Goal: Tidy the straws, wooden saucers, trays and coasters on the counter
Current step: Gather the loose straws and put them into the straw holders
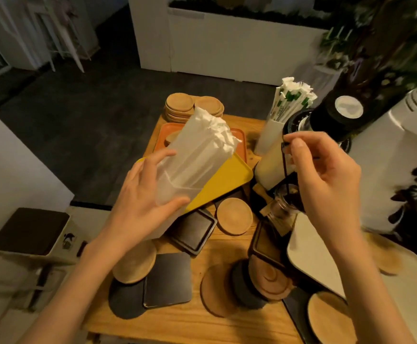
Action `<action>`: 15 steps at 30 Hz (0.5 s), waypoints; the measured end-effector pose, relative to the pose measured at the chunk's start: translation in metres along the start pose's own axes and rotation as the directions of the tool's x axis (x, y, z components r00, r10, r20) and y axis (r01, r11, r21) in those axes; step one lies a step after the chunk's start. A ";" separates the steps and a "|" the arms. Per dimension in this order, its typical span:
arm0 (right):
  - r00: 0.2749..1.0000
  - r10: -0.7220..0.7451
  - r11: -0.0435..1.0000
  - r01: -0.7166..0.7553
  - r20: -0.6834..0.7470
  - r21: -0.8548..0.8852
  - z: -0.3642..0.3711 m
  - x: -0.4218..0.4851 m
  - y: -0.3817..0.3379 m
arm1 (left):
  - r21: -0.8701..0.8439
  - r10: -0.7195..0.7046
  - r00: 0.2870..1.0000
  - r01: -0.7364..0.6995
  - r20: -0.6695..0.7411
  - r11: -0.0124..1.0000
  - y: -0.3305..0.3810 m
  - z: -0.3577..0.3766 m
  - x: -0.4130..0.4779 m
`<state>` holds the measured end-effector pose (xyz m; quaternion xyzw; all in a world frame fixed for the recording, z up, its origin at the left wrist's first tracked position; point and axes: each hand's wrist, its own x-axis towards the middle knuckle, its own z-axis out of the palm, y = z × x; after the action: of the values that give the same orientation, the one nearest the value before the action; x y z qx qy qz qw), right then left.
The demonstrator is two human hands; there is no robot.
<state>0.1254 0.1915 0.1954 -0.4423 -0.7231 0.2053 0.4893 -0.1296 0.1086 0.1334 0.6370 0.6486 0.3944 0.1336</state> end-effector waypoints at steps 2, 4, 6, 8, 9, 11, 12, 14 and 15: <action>0.997 -0.055 0.996 0.051 -0.051 -0.078 -0.012 0.018 0.001 | -0.068 0.008 1.000 -0.009 -0.023 0.998 0.005 0.008 0.020; 0.988 -0.129 0.977 0.112 -0.083 -0.183 -0.020 0.037 0.003 | -0.118 0.006 0.999 -0.012 -0.052 0.993 0.007 0.017 0.041; 0.981 -0.179 0.940 0.148 -0.076 -0.307 -0.023 0.055 0.006 | -0.158 -0.017 0.996 0.004 -0.082 0.987 0.007 0.027 0.061; 0.981 -0.186 0.898 0.147 -0.055 -0.415 -0.023 0.069 0.012 | -0.179 -0.032 0.993 0.012 -0.113 0.984 0.006 0.039 0.082; 0.983 -0.177 0.877 0.136 -0.047 -0.460 -0.023 0.075 0.015 | -0.189 -0.035 0.992 0.011 -0.123 0.982 0.006 0.045 0.091; 0.988 -0.151 0.842 0.111 -0.033 -0.527 -0.021 0.085 0.022 | -0.216 -0.032 0.991 0.003 -0.132 0.976 0.009 0.058 0.112; 0.991 -0.131 0.830 0.099 -0.019 -0.549 -0.020 0.087 0.026 | -0.227 -0.026 0.991 -0.005 -0.133 0.974 0.012 0.064 0.122; 0.996 -0.093 0.816 0.084 0.014 -0.571 -0.018 0.089 0.034 | -0.244 -0.015 0.991 -0.018 -0.133 0.970 0.016 0.077 0.143; 0.995 -0.093 0.807 0.089 0.024 -0.584 -0.016 0.090 0.039 | -0.244 -0.016 0.991 -0.017 -0.135 0.970 0.016 0.084 0.156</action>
<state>0.1454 0.2855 0.2218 -0.5366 -0.7701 -0.0517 0.3411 -0.0848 0.2806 0.1412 0.5876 0.6026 0.5137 0.1663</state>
